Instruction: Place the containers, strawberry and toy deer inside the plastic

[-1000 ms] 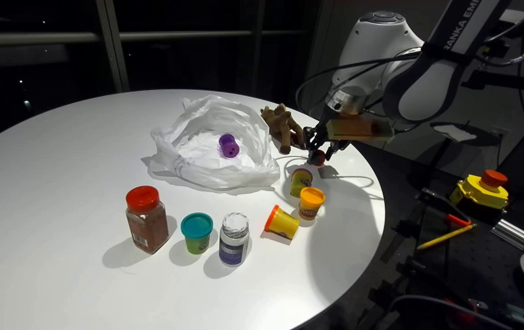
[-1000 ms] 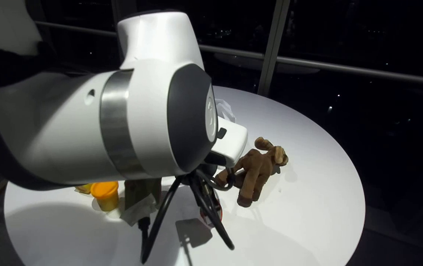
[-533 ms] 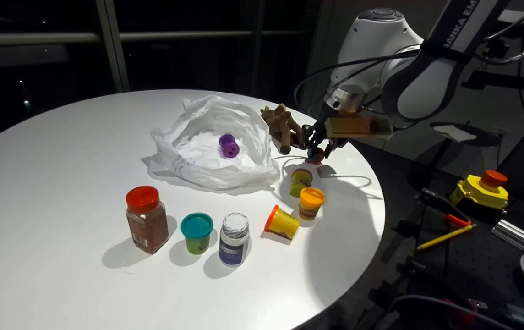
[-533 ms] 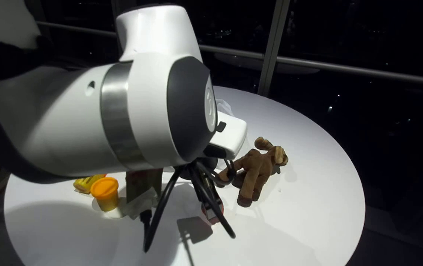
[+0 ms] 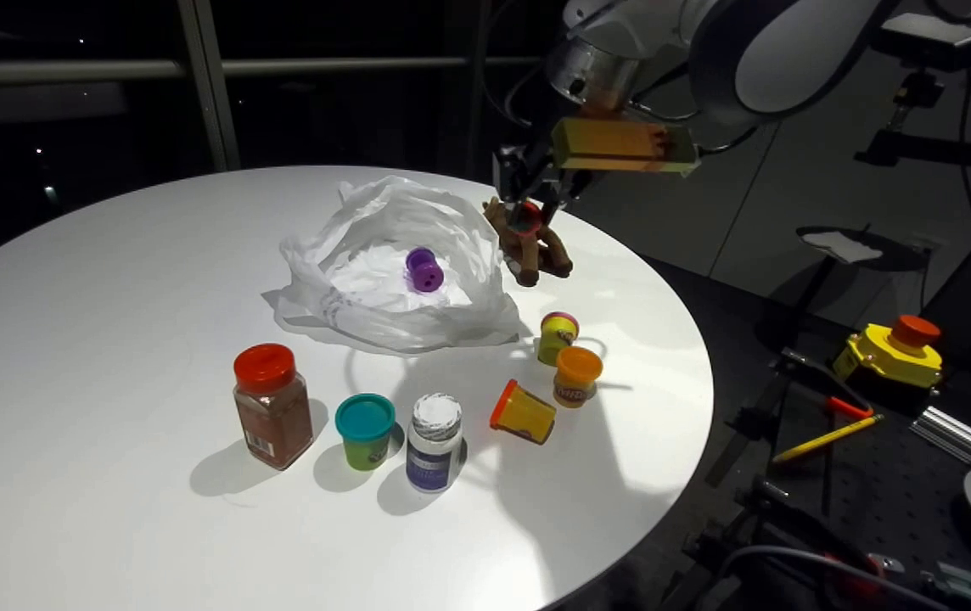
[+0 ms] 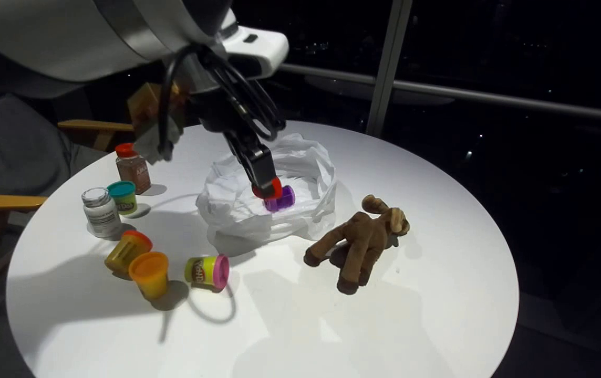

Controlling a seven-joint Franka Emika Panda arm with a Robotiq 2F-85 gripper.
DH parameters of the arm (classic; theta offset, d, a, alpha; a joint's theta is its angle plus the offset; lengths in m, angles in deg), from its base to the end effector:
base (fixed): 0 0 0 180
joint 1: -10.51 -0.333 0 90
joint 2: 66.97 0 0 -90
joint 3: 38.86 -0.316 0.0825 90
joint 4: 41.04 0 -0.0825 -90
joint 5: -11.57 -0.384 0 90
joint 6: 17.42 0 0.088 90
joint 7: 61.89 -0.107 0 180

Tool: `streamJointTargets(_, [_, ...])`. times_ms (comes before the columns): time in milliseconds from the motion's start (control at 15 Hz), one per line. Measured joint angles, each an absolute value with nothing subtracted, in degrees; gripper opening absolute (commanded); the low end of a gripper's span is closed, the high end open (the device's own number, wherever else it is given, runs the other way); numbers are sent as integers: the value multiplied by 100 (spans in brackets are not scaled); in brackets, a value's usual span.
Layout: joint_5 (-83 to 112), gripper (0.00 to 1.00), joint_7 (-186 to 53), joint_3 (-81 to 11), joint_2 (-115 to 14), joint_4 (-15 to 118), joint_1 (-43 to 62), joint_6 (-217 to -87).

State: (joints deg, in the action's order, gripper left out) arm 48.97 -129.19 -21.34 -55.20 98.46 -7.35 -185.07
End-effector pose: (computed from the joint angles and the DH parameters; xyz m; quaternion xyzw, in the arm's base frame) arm 0.5057 0.0391 0.2469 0.9466 -0.2584 0.1875 0.0455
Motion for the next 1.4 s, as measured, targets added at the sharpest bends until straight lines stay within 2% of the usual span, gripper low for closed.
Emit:
streamJointTargets(400, [5004,23,-12919,-2367,-4897,9163,-1201,-18610])
streamJointTargets(933, [5167,23,-12909,-2077,-3498,8158,-1230,-18667])
streamJointTargets(1000, [5167,42,-12906,-2040,-3394,8075,-1229,-18667])
streamJointTargets(1067, [5167,73,-12904,-2001,-3303,8001,-1229,-18667])
streamJointTargets(1200, [5192,76,-12904,-1894,-3180,7875,-1246,-18666])
streamJointTargets(1400, [5327,99,-12906,-1637,-3285,7840,-1335,-18662])
